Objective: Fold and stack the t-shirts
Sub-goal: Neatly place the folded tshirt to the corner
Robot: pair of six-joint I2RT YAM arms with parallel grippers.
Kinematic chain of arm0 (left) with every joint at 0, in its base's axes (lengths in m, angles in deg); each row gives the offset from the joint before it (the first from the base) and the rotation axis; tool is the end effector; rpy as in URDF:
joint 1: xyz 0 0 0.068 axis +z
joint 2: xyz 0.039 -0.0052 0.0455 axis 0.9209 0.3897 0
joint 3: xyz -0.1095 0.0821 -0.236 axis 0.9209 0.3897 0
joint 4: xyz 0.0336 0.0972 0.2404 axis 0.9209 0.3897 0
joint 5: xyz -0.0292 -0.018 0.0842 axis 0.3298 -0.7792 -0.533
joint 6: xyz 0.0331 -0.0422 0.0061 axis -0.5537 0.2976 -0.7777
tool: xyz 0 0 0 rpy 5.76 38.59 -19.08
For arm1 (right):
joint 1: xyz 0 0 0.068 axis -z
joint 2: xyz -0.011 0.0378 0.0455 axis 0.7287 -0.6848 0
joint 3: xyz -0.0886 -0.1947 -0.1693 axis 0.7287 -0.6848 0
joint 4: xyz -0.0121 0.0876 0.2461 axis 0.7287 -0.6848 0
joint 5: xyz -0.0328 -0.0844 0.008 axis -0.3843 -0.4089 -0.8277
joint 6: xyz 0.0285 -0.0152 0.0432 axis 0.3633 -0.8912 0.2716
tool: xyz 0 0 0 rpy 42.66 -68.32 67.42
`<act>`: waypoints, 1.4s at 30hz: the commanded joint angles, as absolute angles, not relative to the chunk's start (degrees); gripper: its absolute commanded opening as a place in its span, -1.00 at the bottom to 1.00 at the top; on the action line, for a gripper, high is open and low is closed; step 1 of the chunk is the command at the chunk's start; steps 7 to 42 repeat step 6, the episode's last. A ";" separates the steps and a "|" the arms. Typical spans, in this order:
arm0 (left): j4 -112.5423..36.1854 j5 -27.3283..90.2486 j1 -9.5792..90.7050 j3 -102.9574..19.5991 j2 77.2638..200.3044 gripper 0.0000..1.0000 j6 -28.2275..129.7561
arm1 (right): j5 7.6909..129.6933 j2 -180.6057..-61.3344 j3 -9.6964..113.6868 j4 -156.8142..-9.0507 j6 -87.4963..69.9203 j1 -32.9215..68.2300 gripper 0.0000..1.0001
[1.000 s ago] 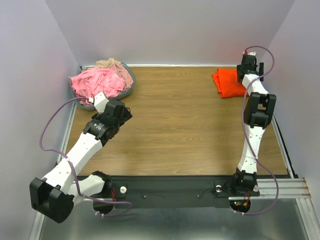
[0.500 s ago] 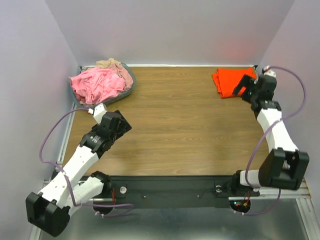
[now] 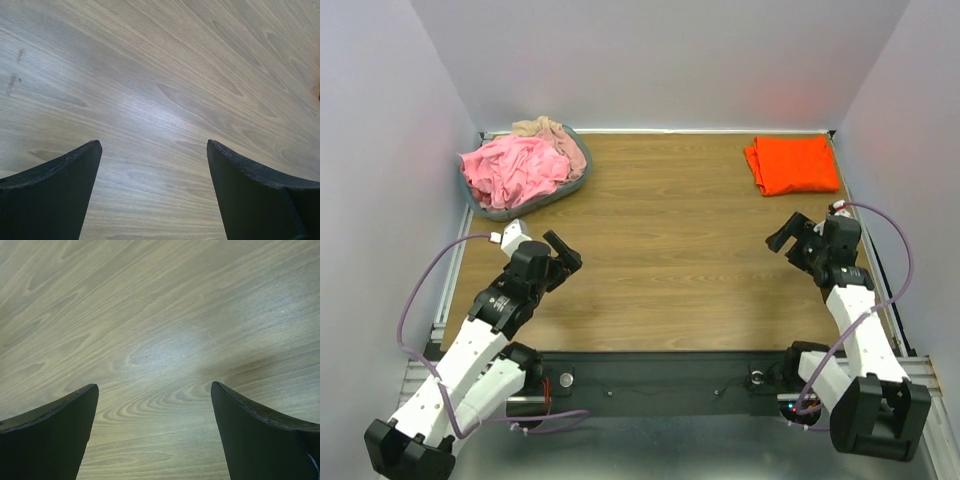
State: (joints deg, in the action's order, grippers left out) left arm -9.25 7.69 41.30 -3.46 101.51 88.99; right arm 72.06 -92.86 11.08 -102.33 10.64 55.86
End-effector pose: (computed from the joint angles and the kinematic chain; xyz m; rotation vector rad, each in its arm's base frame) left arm 0.1427 -0.0583 0.2626 -0.6027 2.0445 -0.5080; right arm 0.1967 -0.0245 0.2370 0.5819 2.1742 0.3769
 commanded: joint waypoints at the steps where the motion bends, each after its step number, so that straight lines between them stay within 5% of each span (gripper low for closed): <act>1: -12.08 7.55 41.49 -2.47 99.33 0.97 89.37 | 73.88 -89.12 10.12 -100.79 9.45 56.01 1.00; 42: -11.46 7.73 41.49 -2.47 98.54 0.97 89.63 | 73.98 -86.21 9.58 -101.14 10.06 56.01 1.00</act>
